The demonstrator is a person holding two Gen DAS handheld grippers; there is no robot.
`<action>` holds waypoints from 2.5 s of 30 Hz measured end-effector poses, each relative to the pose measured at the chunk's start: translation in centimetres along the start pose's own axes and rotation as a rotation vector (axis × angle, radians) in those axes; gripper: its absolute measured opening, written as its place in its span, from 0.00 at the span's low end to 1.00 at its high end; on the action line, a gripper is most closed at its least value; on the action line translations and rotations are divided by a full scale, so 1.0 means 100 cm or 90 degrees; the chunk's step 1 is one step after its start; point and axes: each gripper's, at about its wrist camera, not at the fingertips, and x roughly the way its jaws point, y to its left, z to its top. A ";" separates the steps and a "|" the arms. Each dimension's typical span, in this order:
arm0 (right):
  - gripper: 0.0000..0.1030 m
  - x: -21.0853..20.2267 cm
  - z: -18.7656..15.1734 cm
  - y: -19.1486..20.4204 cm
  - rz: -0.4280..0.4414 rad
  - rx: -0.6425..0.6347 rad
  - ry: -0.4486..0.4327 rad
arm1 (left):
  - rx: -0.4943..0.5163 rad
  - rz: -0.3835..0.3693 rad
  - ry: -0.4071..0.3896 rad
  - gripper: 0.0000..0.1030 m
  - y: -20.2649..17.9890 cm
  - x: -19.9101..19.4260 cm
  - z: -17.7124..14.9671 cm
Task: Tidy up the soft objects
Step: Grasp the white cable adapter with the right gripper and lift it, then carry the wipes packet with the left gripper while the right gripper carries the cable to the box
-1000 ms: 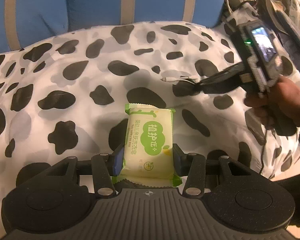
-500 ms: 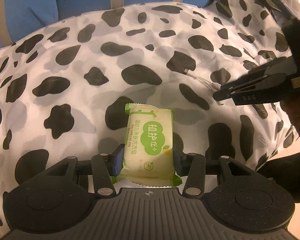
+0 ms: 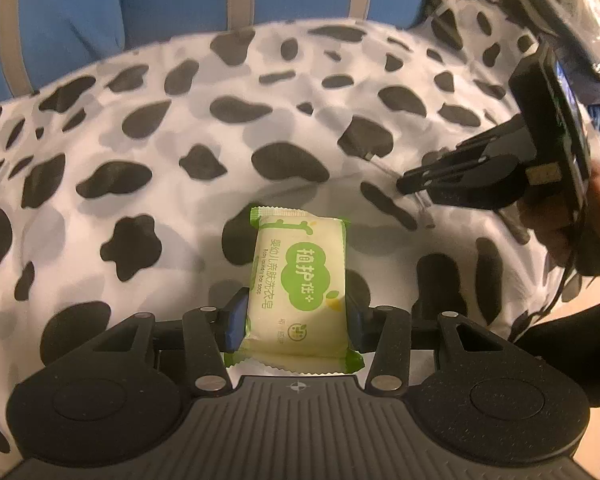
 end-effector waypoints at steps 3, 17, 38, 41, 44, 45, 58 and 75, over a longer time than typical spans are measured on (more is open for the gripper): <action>0.06 -0.014 -0.001 0.003 -0.009 -0.002 -0.019 | 0.000 -0.005 -0.024 0.46 -0.002 -0.011 0.000; 0.06 -0.103 -0.030 0.013 0.011 0.082 -0.082 | -0.007 0.001 -0.044 0.45 -0.018 -0.029 -0.021; 0.06 -0.158 -0.093 0.052 0.066 0.100 -0.077 | 0.001 -0.004 -0.023 0.45 -0.066 -0.046 -0.082; 0.06 -0.162 -0.101 0.056 0.068 0.103 -0.075 | -0.002 -0.003 -0.026 0.45 -0.071 -0.050 -0.088; 0.06 -0.165 -0.109 0.060 0.071 0.100 -0.072 | -0.003 -0.004 -0.028 0.45 -0.074 -0.053 -0.093; 0.06 -0.167 -0.110 0.062 0.072 0.099 -0.071 | -0.004 -0.004 -0.028 0.45 -0.076 -0.054 -0.095; 0.06 -0.183 -0.137 0.082 0.082 0.092 -0.066 | -0.005 -0.012 -0.036 0.45 -0.093 -0.068 -0.119; 0.06 -0.173 -0.166 0.096 0.095 0.114 0.052 | -0.014 -0.059 0.047 0.46 -0.098 -0.061 -0.142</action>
